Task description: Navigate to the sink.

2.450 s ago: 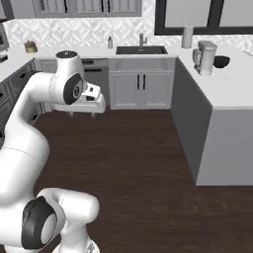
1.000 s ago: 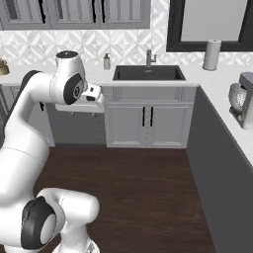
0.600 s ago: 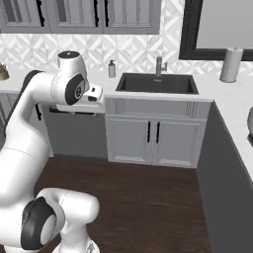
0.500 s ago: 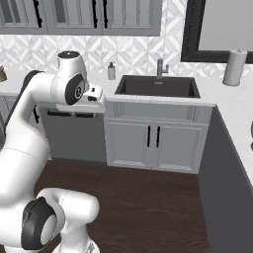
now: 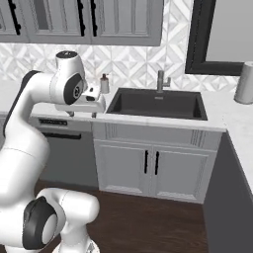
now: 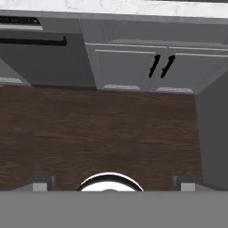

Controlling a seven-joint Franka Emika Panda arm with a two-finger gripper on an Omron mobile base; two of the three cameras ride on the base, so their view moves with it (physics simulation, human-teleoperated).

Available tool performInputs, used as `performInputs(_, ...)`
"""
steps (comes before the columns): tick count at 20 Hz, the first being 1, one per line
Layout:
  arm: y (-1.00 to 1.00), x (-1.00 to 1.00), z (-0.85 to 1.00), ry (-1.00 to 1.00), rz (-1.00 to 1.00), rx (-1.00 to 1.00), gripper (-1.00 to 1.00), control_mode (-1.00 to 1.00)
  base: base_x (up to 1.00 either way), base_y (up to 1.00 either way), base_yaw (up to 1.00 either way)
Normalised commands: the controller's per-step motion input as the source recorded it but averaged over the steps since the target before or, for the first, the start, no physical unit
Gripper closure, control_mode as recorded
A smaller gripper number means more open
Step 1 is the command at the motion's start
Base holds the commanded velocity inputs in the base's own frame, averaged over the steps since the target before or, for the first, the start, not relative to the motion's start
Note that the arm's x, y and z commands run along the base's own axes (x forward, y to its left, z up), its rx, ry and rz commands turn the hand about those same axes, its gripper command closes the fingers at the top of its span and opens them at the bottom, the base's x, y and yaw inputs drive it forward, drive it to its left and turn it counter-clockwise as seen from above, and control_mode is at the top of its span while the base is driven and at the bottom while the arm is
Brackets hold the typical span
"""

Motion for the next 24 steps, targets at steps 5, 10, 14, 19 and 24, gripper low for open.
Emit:
performInputs(5,0.0,0.0,0.0,0.0,0.0,0.0,-1.0,1.0,1.0,-0.22,0.01)
performInputs(10,0.0,0.0,0.0,0.0,0.0,0.0,-1.0,1.0,1.0,-0.37,0.01)
performInputs(14,0.0,0.0,0.0,0.0,0.0,0.0,-1.0,1.0,1.0,-0.43,0.01)
performInputs(19,0.0,0.0,0.0,0.0,0.0,0.0,-1.0,1.0,0.94,-0.33,0.02)
performInputs(24,0.0,0.0,0.0,0.0,0.0,0.0,-1.0,1.0,0.1,-0.02,0.0)
